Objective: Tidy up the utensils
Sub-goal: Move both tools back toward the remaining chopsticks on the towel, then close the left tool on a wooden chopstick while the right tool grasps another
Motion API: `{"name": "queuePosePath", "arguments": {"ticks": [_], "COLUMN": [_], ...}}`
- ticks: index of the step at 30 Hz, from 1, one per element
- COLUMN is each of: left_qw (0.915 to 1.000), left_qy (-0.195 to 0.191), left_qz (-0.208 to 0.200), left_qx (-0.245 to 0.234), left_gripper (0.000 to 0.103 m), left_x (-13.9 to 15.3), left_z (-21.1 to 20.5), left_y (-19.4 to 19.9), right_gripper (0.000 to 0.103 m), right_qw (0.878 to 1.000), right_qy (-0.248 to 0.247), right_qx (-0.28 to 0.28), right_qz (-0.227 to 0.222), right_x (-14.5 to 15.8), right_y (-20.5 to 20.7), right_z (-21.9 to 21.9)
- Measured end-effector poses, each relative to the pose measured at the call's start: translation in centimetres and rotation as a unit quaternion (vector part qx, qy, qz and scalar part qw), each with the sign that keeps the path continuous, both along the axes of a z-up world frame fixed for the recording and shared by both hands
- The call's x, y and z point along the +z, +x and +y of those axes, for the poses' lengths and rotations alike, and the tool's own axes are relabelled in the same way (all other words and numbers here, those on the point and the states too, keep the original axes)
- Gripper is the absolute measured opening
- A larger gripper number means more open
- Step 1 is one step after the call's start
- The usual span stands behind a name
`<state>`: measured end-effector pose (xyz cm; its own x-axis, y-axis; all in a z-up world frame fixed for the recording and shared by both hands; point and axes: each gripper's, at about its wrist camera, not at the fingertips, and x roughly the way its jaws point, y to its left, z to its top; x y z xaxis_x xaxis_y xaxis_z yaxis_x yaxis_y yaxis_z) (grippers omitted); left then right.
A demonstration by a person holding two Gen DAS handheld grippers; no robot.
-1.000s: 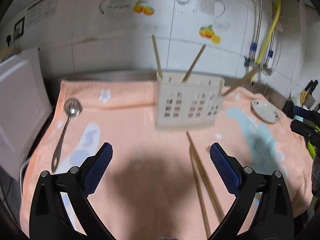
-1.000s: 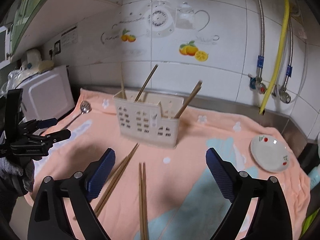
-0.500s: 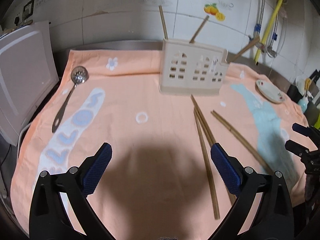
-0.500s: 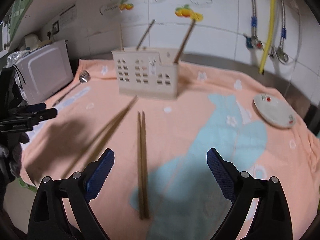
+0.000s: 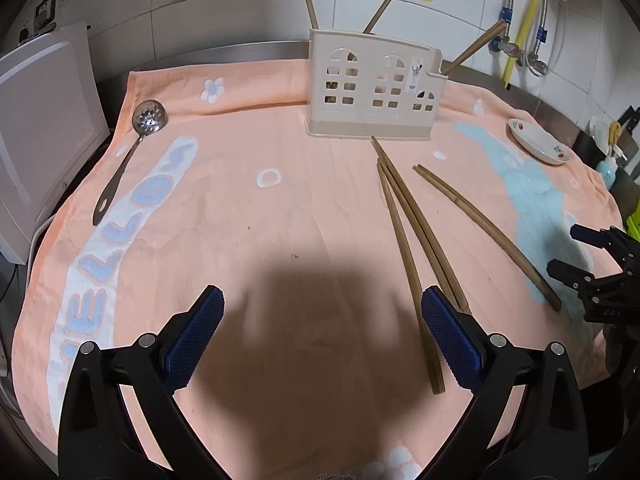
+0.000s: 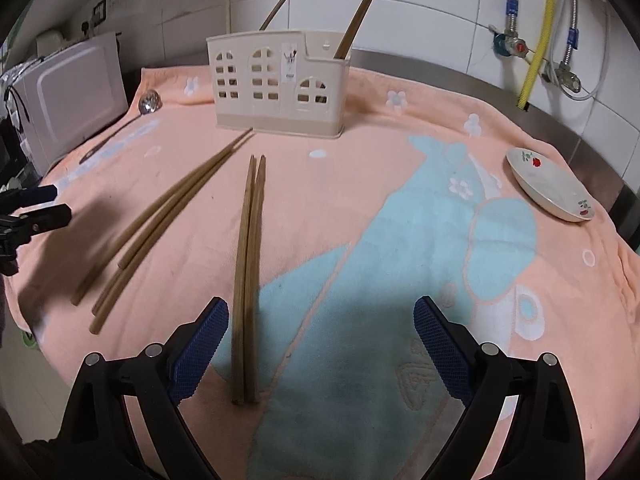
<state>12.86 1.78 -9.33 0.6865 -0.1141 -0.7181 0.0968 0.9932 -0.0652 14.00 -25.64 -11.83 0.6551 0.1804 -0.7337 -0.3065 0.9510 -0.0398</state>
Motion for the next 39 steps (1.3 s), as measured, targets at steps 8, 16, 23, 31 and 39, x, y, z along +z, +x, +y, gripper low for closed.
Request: {"name": "queuePosePath", "arguments": {"ticks": [8,16,23,31,39], "left_qw": [1.0,0.9999,0.9997,0.9992,0.998], "left_qy": [0.001,0.003,0.004,0.012,0.039], "left_qz": [0.009,0.016,0.021,0.028,0.025], "left_qx": [0.0,-0.004,-0.009,-0.027,-0.043], "left_gripper": [0.098,0.098,0.098,0.098,0.096], "left_x": [-0.6,-1.0,-1.3,-1.9,-2.4], "left_z": [-0.1,-0.5,-0.9,-2.3,-4.1], "left_y": [-0.3,-0.6,-0.7,-0.6,-0.7], "right_gripper": [0.091,0.091,0.091,0.09,0.072], "right_qw": [1.0,0.999,0.999,0.998,0.998], "right_qy": [-0.023,-0.035,-0.041,-0.067,-0.067], "right_qx": [0.006,0.011,0.018,0.016,0.01], "right_qz": [0.009,0.011,0.009,-0.001,-0.011], "right_x": [-0.5,-0.9,-0.9,-1.4,-1.2], "right_y": [0.4,0.2,-0.1,-0.2,-0.2], "right_z": [0.0,0.1,0.0,0.9,1.0]}}
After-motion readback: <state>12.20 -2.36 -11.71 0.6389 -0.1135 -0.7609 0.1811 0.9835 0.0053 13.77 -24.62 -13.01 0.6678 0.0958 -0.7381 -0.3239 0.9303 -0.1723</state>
